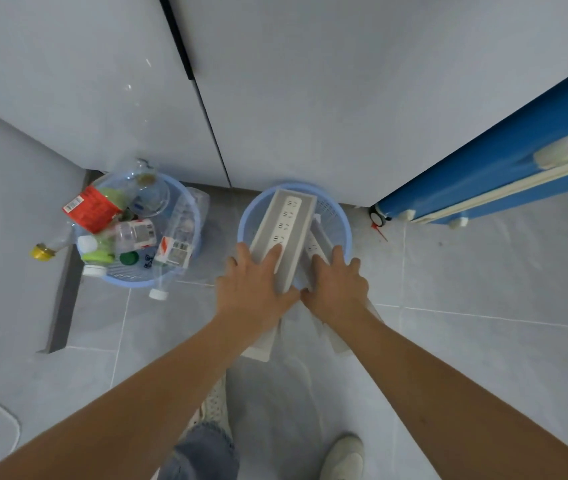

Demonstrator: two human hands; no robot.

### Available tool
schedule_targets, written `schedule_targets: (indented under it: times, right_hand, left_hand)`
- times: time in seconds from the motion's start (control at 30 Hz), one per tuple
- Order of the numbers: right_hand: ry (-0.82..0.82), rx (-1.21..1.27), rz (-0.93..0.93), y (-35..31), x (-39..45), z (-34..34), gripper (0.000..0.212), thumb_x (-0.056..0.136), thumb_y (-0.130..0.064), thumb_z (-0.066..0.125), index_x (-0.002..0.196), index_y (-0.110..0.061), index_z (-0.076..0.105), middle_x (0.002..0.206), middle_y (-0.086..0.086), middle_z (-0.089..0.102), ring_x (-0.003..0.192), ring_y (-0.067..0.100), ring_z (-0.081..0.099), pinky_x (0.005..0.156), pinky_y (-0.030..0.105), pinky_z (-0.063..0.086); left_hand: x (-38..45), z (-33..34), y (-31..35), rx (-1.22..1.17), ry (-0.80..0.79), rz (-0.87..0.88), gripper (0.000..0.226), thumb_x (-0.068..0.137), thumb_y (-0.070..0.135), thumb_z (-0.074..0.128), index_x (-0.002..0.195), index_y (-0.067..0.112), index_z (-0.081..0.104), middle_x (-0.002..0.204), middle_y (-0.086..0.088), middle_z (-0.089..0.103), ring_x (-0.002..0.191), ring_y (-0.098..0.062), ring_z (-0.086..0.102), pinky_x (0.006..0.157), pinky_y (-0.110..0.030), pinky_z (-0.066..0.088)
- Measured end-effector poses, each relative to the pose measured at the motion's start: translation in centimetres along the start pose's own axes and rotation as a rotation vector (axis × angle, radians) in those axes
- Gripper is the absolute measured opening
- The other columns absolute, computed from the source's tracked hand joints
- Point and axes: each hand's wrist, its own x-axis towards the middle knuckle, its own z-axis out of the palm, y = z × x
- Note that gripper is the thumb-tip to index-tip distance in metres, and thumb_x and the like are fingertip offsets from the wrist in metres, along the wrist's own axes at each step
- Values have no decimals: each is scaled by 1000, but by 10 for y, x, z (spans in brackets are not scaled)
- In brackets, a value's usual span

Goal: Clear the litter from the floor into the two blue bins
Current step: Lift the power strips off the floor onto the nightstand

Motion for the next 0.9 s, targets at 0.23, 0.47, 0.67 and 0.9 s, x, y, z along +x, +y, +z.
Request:
schedule_targets:
  times: [0.23,0.47,0.67,0.9]
  right_hand:
    - [9,27,10,-15,12,14,54,87,-43,68,136,-26,50,141,5,34,117,35,40,84,46,50]
    - [39,37,15,-6,14,19,58,78,-54,74,124,-25,54,138,1,38,115,31,43,80,44,53]
    - [26,-2,10,-8,17,20,61,79,-57,73,127,-26,52,136,-1,36,118,27,40,81,38,51]
    - [4,-8,1,-11,23,18,65,83,-60,65,131,-19,50,142,6,36,126,30,38,84,40,53]
  left_hand:
    - [-21,-22,-1,-59,-79,-27,77,79,76,49,147,45,31,121,-4,37,108,-28,53,89,-41,45]
    - [-17,-37,-2,-200,-164,-91,72,83,71,49,150,47,35,119,1,39,101,-22,52,84,-36,38]
    - [15,-28,3,-132,-189,-105,71,83,68,53,146,37,43,126,-5,40,108,-28,54,92,-42,45]
    - [47,3,6,-1,-210,-69,72,86,67,49,147,31,39,131,-12,36,111,-37,56,95,-45,48]
